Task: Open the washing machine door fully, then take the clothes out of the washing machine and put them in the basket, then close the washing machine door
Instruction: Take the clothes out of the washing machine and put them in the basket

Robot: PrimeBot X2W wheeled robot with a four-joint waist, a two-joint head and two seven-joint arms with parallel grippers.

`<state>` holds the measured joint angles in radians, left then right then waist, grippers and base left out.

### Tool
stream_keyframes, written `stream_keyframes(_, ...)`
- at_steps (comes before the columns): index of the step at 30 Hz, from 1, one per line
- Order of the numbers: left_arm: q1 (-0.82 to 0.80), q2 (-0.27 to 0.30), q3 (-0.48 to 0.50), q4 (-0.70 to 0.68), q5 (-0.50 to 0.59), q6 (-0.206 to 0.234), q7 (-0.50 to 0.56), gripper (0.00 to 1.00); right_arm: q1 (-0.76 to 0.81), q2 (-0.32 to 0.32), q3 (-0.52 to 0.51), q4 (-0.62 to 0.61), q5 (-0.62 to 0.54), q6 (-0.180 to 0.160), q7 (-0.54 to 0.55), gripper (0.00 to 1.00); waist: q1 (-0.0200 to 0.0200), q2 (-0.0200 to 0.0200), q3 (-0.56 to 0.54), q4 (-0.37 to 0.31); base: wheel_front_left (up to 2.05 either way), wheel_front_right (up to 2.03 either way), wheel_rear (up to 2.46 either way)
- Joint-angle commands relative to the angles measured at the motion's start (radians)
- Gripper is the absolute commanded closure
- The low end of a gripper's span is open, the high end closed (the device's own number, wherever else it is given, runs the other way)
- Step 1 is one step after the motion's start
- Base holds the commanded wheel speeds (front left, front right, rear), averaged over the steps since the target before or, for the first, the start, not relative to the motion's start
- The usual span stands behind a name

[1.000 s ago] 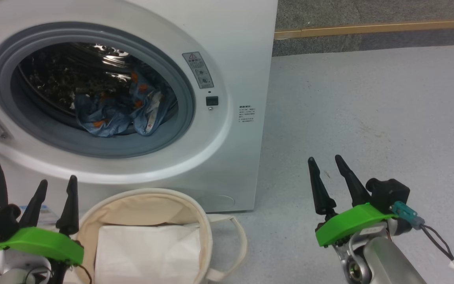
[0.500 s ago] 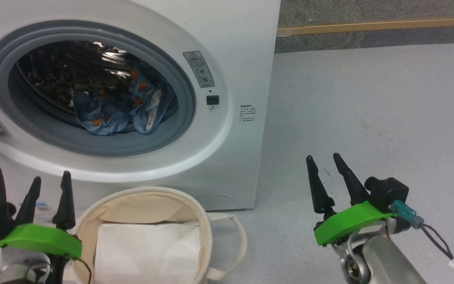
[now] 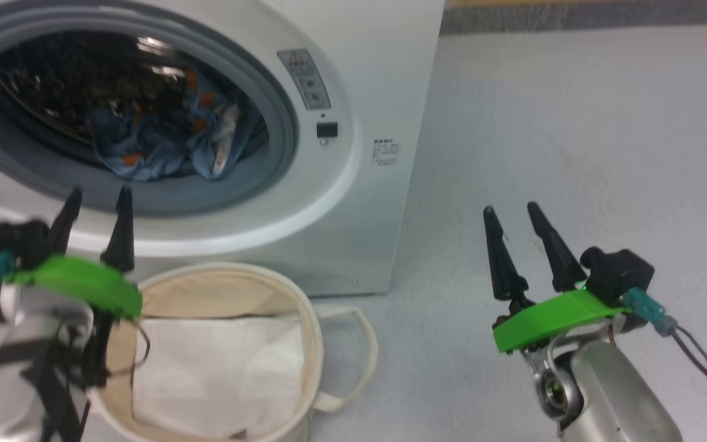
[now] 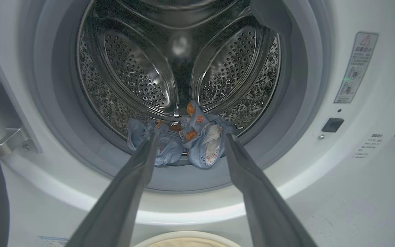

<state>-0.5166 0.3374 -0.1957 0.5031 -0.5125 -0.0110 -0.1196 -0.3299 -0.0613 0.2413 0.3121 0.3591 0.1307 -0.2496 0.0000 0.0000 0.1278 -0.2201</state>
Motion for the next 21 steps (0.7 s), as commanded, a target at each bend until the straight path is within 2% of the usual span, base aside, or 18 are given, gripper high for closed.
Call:
stream_keyframes(1,-0.096,0.032,0.022,0.001,0.014,-0.012,0.008,0.0,-0.044,0.01,0.009,-0.046,-0.014,0.0,-0.012,0.0,0.0,0.0,0.057,0.0,0.0,0.0,0.0)
stream_keyframes(6,-0.276,0.024,-0.037,0.099,0.061,-0.028,0.055,0.0,-0.075,0.01,-0.026,-0.09,-0.026,0.0,-0.012,0.0,0.0,0.0,0.159,0.002,0.0,0.0,0.0)
stream_keyframes(17,-0.624,0.023,-0.157,0.434,0.225,0.046,0.153,0.0,-0.122,0.011,-0.067,-0.17,-0.034,0.0,-0.012,0.0,0.0,0.0,0.319,-0.007,0.0,0.0,0.0)
stream_keyframes(21,-0.727,0.013,-0.184,0.526,0.253,0.051,0.155,0.0,-0.131,0.011,-0.07,-0.184,-0.031,0.0,-0.012,0.0,0.0,0.0,0.365,-0.015,0.0,0.0,0.0)
